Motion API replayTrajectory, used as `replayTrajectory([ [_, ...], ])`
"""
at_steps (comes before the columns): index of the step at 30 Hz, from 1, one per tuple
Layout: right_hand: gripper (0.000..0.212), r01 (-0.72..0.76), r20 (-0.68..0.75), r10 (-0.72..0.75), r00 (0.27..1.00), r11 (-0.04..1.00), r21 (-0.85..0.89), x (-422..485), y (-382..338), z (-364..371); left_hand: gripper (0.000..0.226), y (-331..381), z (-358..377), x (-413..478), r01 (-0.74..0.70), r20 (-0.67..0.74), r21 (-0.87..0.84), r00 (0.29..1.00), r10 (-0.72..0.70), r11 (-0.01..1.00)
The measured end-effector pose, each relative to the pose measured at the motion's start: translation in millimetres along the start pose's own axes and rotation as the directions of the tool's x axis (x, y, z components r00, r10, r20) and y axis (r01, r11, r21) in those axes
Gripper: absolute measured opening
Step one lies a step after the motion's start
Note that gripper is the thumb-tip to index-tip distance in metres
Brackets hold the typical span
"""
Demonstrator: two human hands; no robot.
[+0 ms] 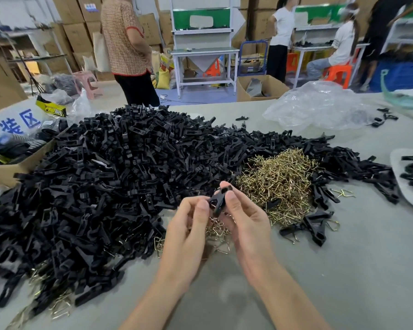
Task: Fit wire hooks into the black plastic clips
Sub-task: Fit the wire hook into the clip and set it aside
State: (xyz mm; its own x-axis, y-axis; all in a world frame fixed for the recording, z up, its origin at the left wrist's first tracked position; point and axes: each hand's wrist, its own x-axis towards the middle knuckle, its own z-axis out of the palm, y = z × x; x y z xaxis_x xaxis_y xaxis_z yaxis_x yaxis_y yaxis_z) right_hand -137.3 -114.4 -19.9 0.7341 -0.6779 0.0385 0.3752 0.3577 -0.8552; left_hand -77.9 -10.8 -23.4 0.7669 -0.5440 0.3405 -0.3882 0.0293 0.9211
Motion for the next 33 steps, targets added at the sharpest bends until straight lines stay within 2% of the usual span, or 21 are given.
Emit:
replayTrajectory([
  [3, 0.022, 0.095, -0.006, -0.098, 0.995, 0.976, -0.194, -7, -7, -9, 0.026, -7, 1, -5, -0.113, 0.05, 0.284, 0.993, 0.102, 0.952],
  [6, 0.024, 0.144, 0.039, -0.138, 0.99, 0.936, -0.323, -15, -14, -20, 0.029, -9, 4, -7, -0.157, 0.068, 0.379, 0.988, 0.142, 0.912],
  [11, 0.024, 0.186, 0.013, -0.196, 0.98, 0.905, -0.381, -30, -33, -56, 0.024, 1, 34, -17, -0.184, 0.153, 0.28, 0.977, 0.146, 0.942],
  [14, 0.024, 0.146, -0.13, -0.188, 0.973, 0.949, -0.28, -38, -45, -82, 0.025, 16, 74, -17, -0.153, 0.196, 0.259, 0.975, 0.103, 0.954],
  [17, 0.028, 0.113, -0.313, -0.158, 0.937, 0.981, -0.157, -45, -66, -115, 0.031, 43, 137, -7, -0.133, 0.251, 0.271, 0.966, 0.064, 0.953],
  [20, 0.025, 0.136, -0.401, -0.189, 0.896, 0.978, -0.157, -57, -88, -147, 0.042, 84, 216, 23, -0.119, 0.332, 0.171, 0.942, 0.057, 0.978],
  [23, 0.021, 0.104, -0.455, -0.215, 0.864, 0.961, -0.256, -73, -98, -168, 0.073, 128, 277, 56, 0.024, 0.472, 0.054, 0.88, -0.047, 0.998],
  [25, 0.023, 0.085, -0.473, -0.215, 0.854, 0.956, -0.281, -78, -102, -176, 0.081, 138, 298, 62, 0.06, 0.539, 0.05, 0.839, -0.077, 0.997],
  [29, 0.026, 0.103, -0.474, -0.243, 0.846, 0.948, -0.303, -72, -105, -175, 0.062, 111, 277, 42, -0.105, 0.567, 0.099, 0.823, 0.03, 0.99],
  [33, 0.028, 0.132, -0.387, -0.267, 0.883, 0.931, -0.341, -57, -89, -148, 0.047, 57, 192, 27, -0.267, 0.419, 0.274, 0.898, 0.135, 0.924],
])
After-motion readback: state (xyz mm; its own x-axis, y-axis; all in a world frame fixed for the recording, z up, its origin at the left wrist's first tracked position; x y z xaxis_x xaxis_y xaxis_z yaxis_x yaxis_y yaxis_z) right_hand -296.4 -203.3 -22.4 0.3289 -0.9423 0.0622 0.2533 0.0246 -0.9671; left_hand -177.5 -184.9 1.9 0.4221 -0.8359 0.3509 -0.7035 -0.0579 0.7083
